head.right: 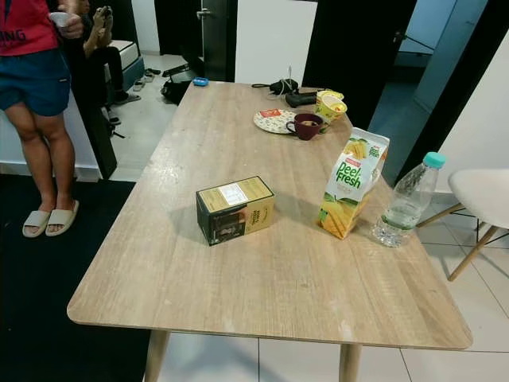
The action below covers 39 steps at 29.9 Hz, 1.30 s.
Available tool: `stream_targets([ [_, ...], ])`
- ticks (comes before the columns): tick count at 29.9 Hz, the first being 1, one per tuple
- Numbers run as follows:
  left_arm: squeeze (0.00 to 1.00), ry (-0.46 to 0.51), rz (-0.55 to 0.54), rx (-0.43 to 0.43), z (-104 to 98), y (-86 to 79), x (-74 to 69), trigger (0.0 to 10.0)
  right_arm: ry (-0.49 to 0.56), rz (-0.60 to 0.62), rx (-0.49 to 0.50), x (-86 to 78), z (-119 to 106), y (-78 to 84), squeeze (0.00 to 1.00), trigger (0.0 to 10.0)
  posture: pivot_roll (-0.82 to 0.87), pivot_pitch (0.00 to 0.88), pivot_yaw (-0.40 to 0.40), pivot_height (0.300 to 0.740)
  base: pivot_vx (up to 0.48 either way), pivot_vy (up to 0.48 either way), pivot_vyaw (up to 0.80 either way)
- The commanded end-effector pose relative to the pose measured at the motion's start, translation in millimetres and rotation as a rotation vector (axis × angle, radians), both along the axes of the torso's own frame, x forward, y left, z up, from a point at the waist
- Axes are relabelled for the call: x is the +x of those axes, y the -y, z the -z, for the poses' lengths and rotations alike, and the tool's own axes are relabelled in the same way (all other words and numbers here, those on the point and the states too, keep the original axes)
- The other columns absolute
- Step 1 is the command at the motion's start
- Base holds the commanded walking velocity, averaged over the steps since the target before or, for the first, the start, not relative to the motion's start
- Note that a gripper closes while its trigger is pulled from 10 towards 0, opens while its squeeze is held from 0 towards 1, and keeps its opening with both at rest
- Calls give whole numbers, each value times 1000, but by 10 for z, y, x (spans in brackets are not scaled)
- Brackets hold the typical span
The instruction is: Restocking fridge
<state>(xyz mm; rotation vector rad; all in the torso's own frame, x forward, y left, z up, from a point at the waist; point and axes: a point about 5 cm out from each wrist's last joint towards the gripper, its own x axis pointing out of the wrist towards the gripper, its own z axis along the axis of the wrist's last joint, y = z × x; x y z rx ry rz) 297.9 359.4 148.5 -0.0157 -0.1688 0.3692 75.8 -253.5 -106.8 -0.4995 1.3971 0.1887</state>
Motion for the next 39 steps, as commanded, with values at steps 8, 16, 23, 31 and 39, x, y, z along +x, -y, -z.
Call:
stream_targets([
  [8,0,12,281,4,-48,804,515,10000,5,-20,-18,29,-27,71,0,10000,37,0,-62,740,0,0,0],
  [16,0,9,441,-28,-43,1384,734,10000,-16,-35,-24,-51,-28,116,0,10000,20,0,-80,740,0,0,0],
  [23,0,15,495,-35,-124,1599,833,10000,-91,-107,-40,-311,-39,249,0,10000,5,0,-110,740,0,0,0],
  [31,0,55,525,-45,-237,1759,891,10000,-131,-106,-60,-508,-85,409,0,10000,-15,52,-128,740,0,0,0],
  [39,0,44,534,-53,-234,1845,917,10000,-138,-140,-59,-488,-120,482,0,10000,-27,97,-137,740,0,0,0],
])
